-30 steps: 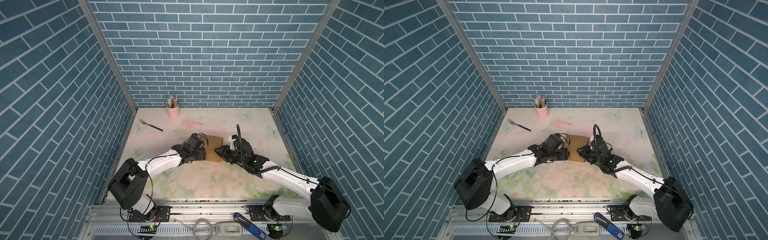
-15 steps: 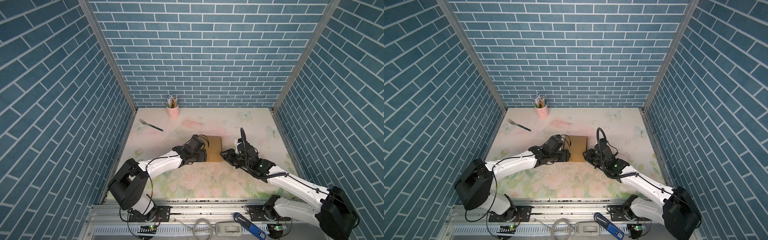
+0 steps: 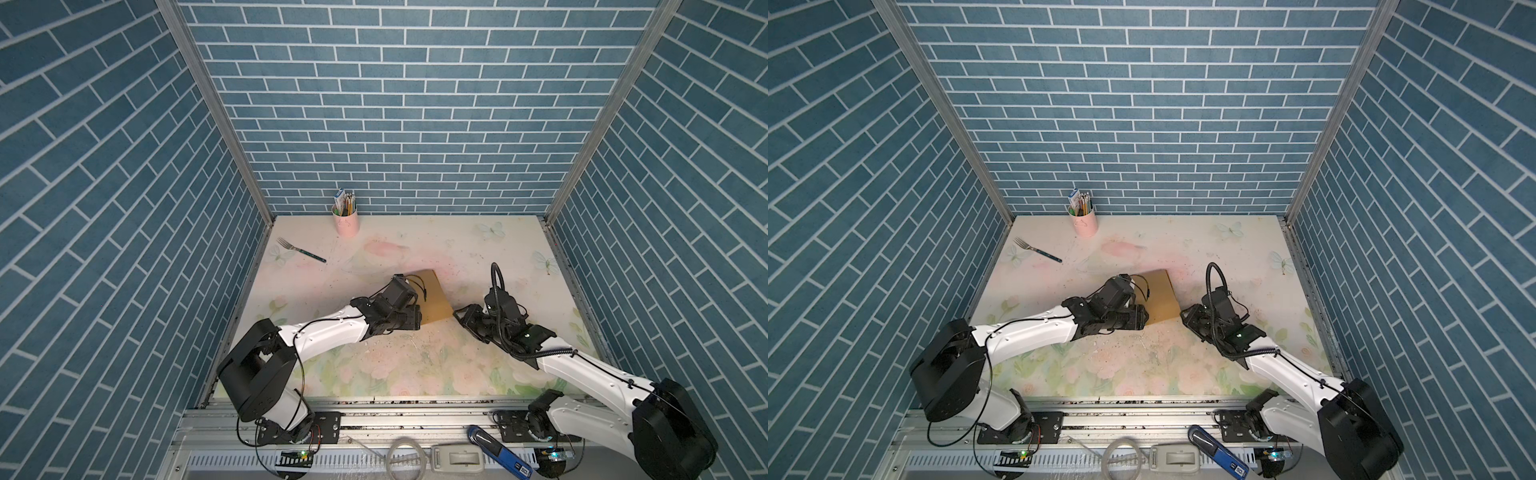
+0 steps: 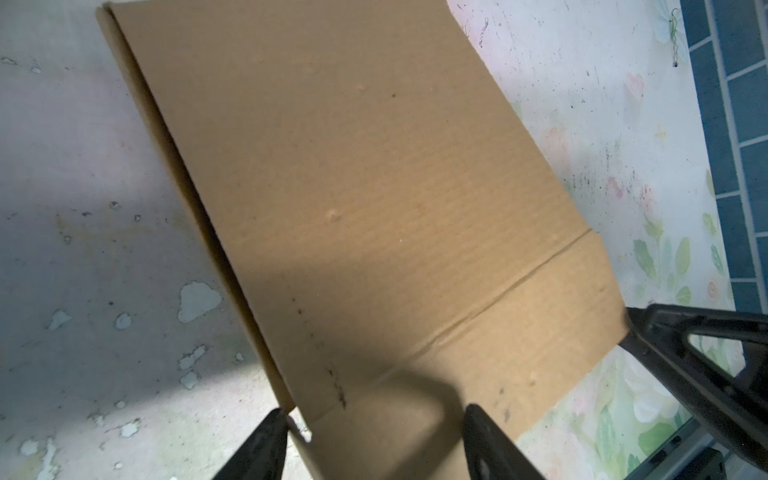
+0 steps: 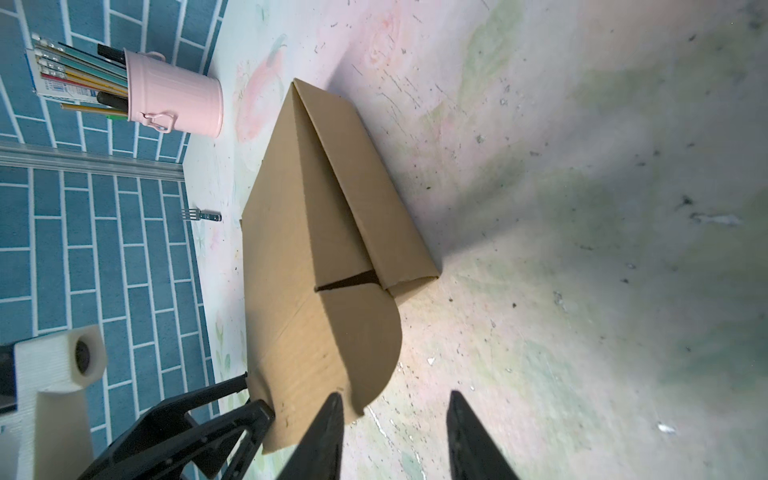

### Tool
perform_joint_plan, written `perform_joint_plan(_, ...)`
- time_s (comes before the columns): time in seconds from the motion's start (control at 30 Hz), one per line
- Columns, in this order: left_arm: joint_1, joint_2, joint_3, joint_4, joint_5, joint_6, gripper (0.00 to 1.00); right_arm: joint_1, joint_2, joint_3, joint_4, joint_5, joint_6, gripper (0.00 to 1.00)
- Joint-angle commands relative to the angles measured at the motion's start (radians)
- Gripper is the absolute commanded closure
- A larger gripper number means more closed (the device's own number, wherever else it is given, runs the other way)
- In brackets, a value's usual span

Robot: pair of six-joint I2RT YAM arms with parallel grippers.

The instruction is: Fold the paper box

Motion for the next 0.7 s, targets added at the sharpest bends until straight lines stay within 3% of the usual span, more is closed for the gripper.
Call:
perform_joint_plan(0.0,-0.006,0.001,-0.001,0.008,0.002,-0.004,0.32,-0.004,0.026,-0.012,0.085,-0.034,0.022,0.52)
perform_joint_plan(0.37,-0.009,0.012,0.003,0.007,-0.004,-0.001,0.31,-0.003,0.104,0.008,0.266,-0.093,0.113,0.50)
perform_joint_plan(0.67,-0.008,0.022,0.004,0.007,-0.004,0.001,0.31,-0.003,0.041,0.038,0.248,-0.078,0.121,0.50)
